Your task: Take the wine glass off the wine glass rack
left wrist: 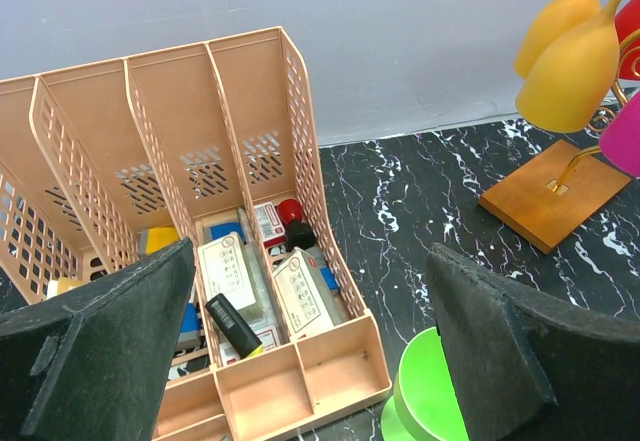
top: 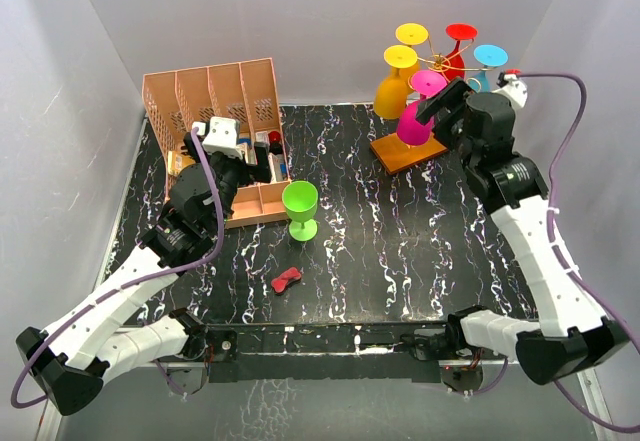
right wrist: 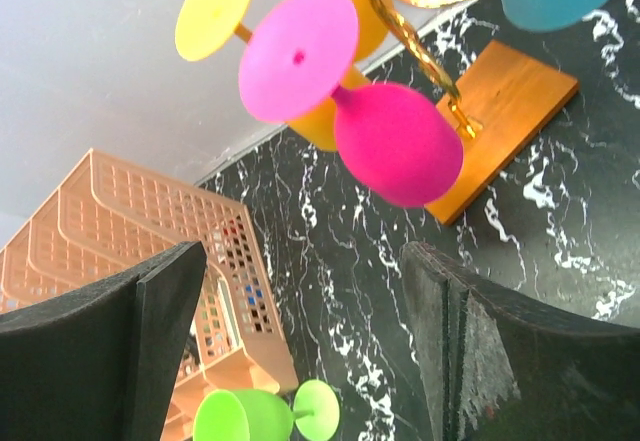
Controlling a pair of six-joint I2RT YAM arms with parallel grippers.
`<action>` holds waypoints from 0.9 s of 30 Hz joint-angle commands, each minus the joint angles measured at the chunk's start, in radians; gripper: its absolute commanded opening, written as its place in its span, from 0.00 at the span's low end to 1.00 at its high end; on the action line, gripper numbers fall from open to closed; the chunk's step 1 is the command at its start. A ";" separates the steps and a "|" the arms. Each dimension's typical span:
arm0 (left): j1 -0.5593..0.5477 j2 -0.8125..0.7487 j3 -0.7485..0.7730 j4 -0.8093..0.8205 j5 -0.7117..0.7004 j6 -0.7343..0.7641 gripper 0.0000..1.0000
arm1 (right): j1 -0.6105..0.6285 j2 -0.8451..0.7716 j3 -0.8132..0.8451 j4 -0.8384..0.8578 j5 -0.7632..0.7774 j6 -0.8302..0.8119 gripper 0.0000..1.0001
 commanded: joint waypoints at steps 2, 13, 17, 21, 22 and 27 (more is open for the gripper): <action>0.003 -0.009 0.004 0.030 0.012 0.002 0.97 | -0.009 0.088 0.146 0.064 0.088 -0.052 0.85; 0.005 -0.006 0.006 0.028 0.009 -0.003 0.97 | -0.071 0.202 0.253 0.106 0.122 -0.043 0.80; 0.006 -0.006 0.001 0.033 0.008 -0.003 0.97 | -0.100 0.219 0.235 0.126 0.077 -0.021 0.78; 0.006 -0.003 0.002 0.033 0.006 -0.002 0.97 | -0.126 0.237 0.218 0.163 0.015 0.008 0.77; 0.007 -0.003 0.002 0.032 0.007 -0.003 0.97 | -0.129 0.240 0.214 0.176 0.004 0.016 0.76; 0.008 0.003 0.005 0.024 0.012 -0.009 0.97 | -0.142 0.267 0.206 0.185 -0.019 0.062 0.75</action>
